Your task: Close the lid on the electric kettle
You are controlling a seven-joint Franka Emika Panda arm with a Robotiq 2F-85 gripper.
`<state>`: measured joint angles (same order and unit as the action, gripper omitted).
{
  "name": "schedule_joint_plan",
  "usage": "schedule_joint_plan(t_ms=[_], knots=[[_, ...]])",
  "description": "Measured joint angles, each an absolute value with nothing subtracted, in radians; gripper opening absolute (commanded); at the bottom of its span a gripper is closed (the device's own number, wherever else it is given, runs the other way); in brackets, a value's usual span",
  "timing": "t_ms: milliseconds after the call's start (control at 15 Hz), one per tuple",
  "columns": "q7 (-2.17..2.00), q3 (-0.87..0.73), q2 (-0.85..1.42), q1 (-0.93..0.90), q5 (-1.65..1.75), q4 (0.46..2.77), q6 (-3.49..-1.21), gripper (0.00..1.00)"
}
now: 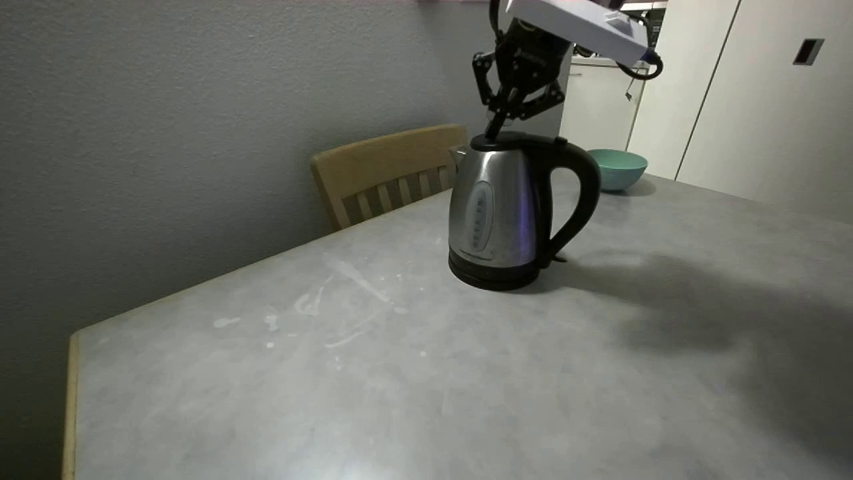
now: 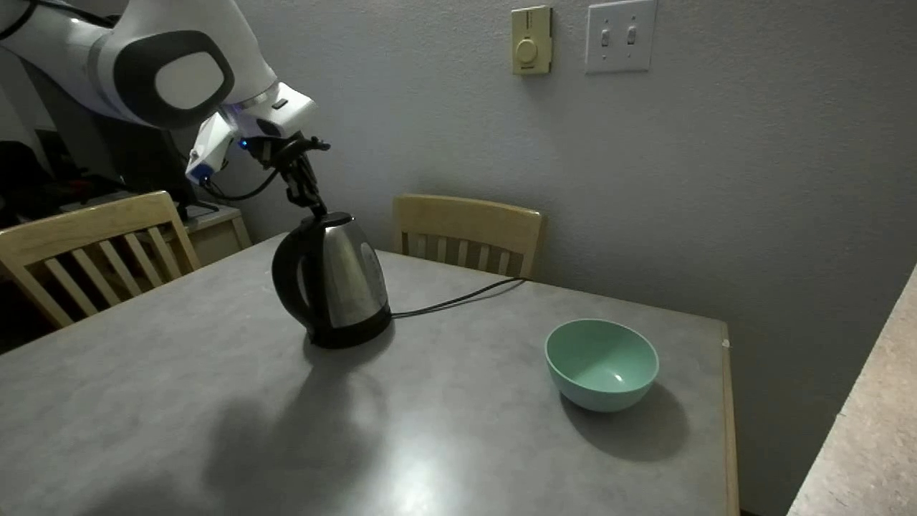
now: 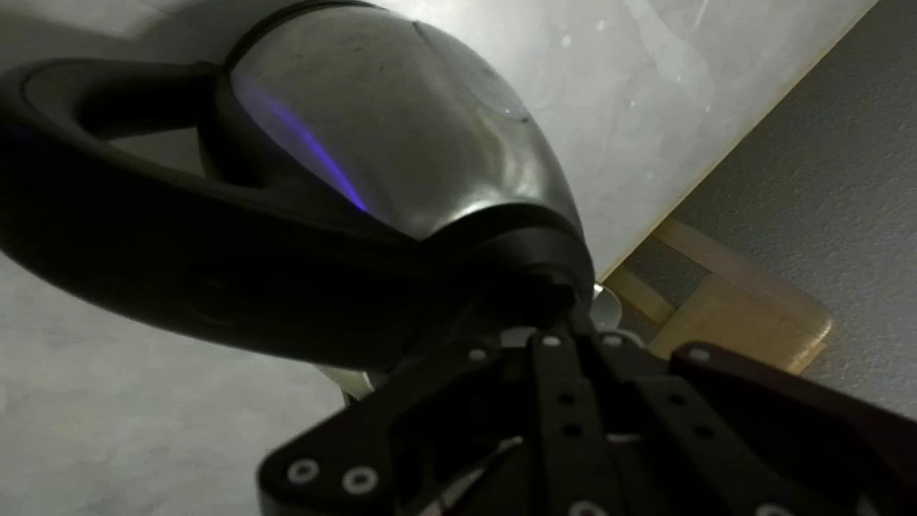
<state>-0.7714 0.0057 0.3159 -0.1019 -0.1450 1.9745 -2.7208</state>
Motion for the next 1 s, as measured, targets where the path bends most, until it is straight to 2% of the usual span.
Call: schedule_joint_plan(t_ms=[267,733,1000], knots=[[-0.780,-0.009,0.343,-0.117,-0.116,1.919,-2.661,0.00],[-1.040,-0.141,0.396,-0.214,0.179,1.819,-2.546,0.00],[-1.076,-0.146,0.417,-0.229,0.243,1.768,-2.463,0.00]])
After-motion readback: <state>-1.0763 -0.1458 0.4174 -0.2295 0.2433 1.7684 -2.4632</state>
